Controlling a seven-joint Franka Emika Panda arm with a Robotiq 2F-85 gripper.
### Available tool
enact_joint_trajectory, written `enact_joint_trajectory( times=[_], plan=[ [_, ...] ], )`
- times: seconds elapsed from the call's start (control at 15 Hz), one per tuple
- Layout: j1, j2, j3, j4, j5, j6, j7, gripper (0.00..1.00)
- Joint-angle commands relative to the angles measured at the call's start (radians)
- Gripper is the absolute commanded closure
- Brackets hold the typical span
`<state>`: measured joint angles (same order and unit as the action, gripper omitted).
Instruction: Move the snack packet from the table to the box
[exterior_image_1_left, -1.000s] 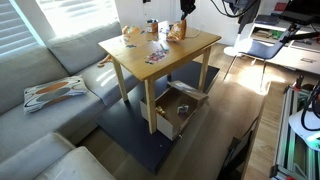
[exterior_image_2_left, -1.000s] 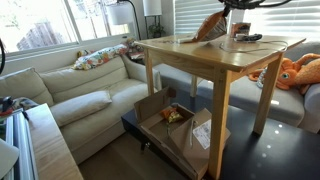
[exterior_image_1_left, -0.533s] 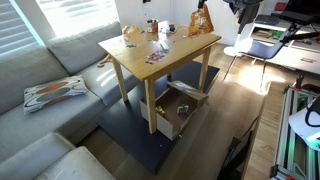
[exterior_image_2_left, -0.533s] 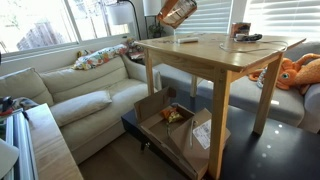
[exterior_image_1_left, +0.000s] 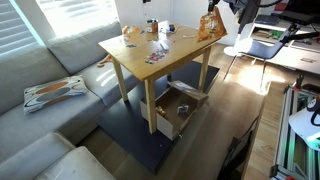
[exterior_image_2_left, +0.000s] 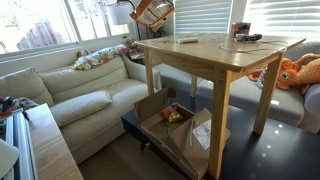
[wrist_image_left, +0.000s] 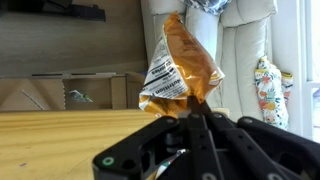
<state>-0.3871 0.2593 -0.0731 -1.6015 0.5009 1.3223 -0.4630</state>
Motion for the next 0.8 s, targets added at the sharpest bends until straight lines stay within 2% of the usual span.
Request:
enact_joint_trajectory(
  times=[0.0, 0.4, 0.73],
  plan=[
    [0.028, 0.0, -0.034, 0.003, 0.006, -0.007, -0.005, 1.0],
    [0.075, -0.126, -0.052, -0.316, -0.019, 0.203, -0.06, 1.0],
    [0.095, -0.181, -0.064, -0.599, 0.071, 0.523, -0.089, 1.0]
  ],
)
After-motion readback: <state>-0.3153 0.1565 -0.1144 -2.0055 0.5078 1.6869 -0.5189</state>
